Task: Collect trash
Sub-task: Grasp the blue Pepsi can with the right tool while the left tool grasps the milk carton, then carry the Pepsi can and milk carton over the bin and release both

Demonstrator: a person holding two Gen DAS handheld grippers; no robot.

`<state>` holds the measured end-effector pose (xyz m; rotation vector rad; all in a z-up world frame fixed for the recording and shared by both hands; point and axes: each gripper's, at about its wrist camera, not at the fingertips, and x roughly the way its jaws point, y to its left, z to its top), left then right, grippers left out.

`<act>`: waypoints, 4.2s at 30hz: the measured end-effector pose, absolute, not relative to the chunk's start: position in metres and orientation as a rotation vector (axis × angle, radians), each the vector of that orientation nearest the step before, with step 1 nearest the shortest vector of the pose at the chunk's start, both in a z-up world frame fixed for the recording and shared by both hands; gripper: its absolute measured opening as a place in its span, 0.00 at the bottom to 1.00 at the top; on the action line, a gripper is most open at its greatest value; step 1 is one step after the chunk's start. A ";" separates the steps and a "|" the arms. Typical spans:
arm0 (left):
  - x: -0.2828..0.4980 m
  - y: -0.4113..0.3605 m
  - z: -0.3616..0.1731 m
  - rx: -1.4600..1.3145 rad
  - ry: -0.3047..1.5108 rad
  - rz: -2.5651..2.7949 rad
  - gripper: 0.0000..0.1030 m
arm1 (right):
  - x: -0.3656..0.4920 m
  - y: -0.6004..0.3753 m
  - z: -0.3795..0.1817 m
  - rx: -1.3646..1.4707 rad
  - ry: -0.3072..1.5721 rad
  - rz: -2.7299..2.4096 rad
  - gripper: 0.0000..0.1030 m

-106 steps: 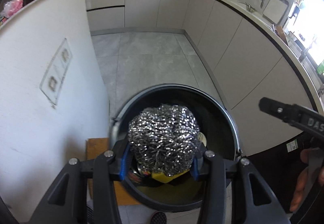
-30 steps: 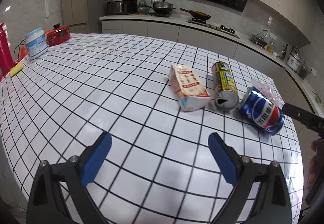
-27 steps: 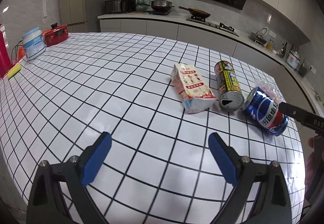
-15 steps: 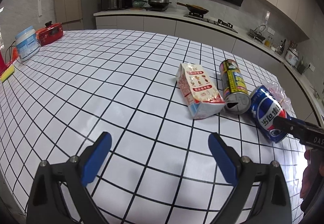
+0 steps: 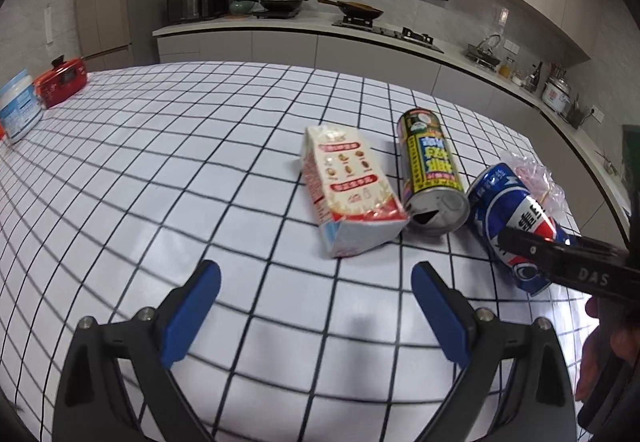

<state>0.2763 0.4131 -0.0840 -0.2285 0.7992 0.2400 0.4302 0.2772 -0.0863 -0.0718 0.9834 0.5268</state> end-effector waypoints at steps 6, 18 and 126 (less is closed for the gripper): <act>0.309 0.401 -0.094 -0.208 0.822 0.202 0.94 | 0.430 0.268 -0.080 -0.068 0.983 0.504 0.69; 0.309 0.447 -0.096 -0.235 0.834 0.265 0.94 | 0.428 0.272 -0.084 -0.071 0.995 0.509 0.68; 0.245 -0.018 -0.063 -0.043 0.770 -0.196 0.58 | 0.320 -0.216 -0.081 0.142 0.942 0.195 0.65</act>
